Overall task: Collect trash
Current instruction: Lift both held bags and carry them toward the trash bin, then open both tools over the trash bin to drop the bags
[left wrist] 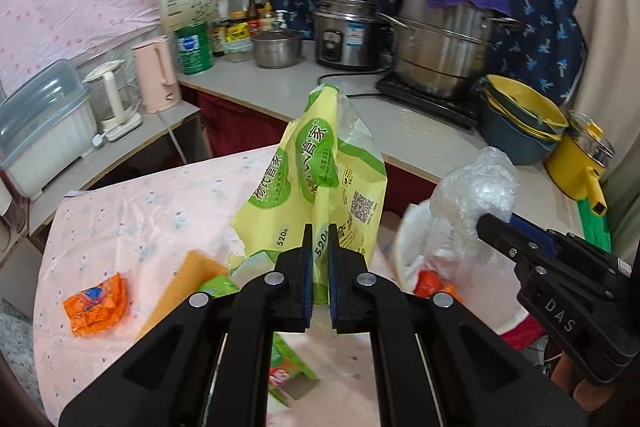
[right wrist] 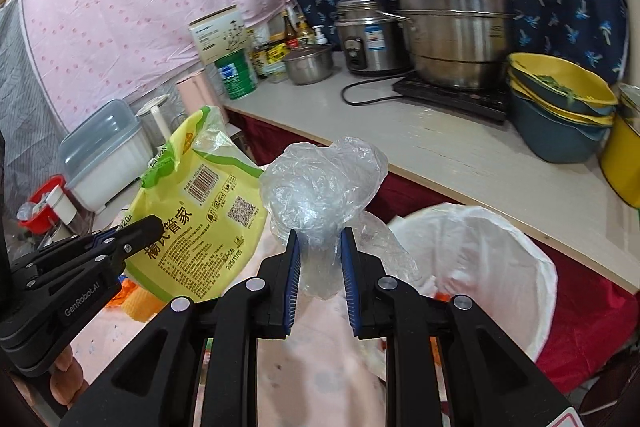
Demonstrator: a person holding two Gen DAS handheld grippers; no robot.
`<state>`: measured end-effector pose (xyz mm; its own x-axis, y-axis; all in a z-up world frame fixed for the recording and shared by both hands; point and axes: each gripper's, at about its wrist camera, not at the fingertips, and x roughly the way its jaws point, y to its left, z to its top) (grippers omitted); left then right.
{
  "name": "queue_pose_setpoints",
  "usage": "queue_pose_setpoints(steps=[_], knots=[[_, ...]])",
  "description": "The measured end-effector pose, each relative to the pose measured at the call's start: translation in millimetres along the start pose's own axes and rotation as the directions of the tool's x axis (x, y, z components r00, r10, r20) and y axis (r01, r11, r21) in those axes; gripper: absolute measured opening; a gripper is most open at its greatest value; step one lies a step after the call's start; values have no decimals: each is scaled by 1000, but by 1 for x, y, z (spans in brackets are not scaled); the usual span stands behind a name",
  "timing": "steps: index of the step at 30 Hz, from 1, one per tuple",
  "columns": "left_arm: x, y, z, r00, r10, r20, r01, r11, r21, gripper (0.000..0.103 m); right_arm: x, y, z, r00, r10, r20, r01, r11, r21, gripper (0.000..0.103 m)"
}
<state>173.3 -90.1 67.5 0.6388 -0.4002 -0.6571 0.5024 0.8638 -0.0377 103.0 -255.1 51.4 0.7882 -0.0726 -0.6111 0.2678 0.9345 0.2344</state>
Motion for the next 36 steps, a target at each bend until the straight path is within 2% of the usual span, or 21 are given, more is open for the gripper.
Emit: queue_pose_setpoints(steps=[14,29,31,33,36], knots=[[11,-92,-12,993,-106,-51,111,988,107,6,-36,-85,-22,996,-91,24,87,988,128,19],[49,-138,-26,977,-160,-142,180,973,142,9,-38,-125,-35,991,-131,4,128,974,187,19],[52,-139,-27,978,-149,-146,169,976,139,20,-37,-128,-35,991,-132,0,129,973,191,19],[52,-137,-27,981,-143,-128,159,979,128,48,-35,-129,-36,991,-131,-4,129,973,192,19],[51,-135,-26,987,-124,-101,137,981,135,55,-30,-130,-36,992,-128,-11,128,973,191,19]])
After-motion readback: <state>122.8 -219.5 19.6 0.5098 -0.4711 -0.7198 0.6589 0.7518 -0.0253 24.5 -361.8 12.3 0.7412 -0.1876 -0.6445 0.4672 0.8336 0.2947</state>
